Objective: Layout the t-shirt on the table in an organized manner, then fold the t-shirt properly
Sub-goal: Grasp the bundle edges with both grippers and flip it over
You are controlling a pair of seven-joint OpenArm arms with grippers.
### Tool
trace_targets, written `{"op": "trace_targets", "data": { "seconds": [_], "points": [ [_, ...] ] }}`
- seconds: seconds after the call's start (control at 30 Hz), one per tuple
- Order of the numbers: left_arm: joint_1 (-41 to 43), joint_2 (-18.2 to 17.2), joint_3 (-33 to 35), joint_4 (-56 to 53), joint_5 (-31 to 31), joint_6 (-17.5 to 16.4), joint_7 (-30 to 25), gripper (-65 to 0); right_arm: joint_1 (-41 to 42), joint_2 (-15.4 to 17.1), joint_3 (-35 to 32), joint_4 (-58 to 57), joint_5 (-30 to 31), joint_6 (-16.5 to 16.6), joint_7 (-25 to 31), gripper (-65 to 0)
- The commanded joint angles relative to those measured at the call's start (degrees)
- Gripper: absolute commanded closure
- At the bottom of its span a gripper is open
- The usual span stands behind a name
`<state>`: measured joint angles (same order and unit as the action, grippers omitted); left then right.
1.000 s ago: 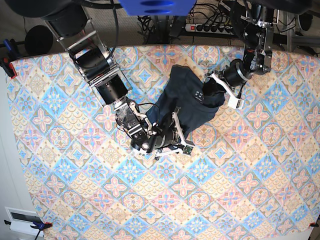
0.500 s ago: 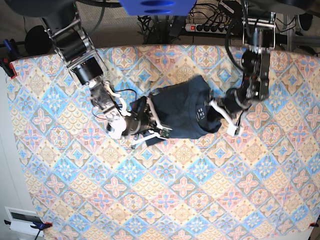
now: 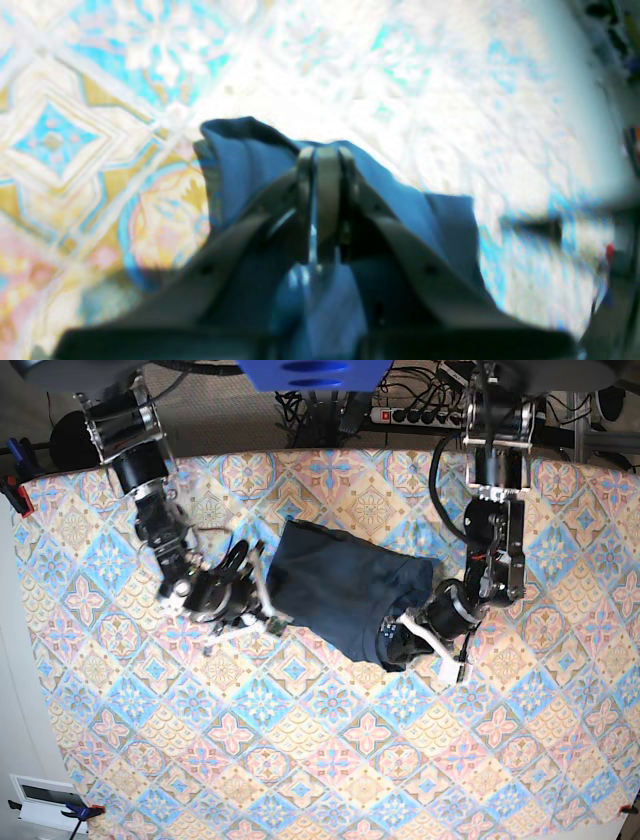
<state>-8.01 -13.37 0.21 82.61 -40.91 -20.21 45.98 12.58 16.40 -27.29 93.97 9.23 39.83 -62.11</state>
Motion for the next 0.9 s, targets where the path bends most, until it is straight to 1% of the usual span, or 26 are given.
{"op": "trace_targets", "data": {
  "seconds": [0.0,0.13,0.27,0.4,0.5,0.63,0.7,0.87],
  "points": [
    [1.2,-1.27,-1.48,3.15,-0.9,-0.06,0.75,0.0,0.92,0.17,0.96,0.4,0.92,0.17,0.96,0.0],
    [9.64,-1.62,-6.05,11.68,-3.89,-0.06,3.83,0.0,3.38,-0.01,2.28,-3.73,0.92,0.17,3.86,0.0],
    [18.25,-1.62,-8.78,18.18,-3.8,-0.14,5.58,0.0,7.6,-0.36,2.19,-9.27,0.83,0.17,4.48,0.0],
    [21.07,-1.62,-8.52,16.86,-2.74,-0.14,5.23,0.0,11.2,-4.58,2.1,-14.02,0.66,0.17,4.66,0.0],
    [20.54,-1.1,-8.52,12.2,0.77,-0.14,5.14,0.0,12.52,-7.13,1.93,-17.53,0.66,0.17,6.59,0.0],
    [17.02,-1.01,-8.43,7.28,2.27,-0.23,5.14,0.0,12.78,-9.06,1.93,-22.9,0.57,0.17,8.08,-0.1],
    [15.53,-1.01,-8.43,5.79,2.27,-0.23,5.14,0.0,12.78,-9.59,1.93,-24.48,0.57,0.17,8.08,-0.1],
    [9.9,-1.01,-8.43,-0.72,2.36,-0.23,5.14,0.0,12.43,-9.5,1.84,-24.92,0.57,0.17,7.64,0.0]
  ]
}}
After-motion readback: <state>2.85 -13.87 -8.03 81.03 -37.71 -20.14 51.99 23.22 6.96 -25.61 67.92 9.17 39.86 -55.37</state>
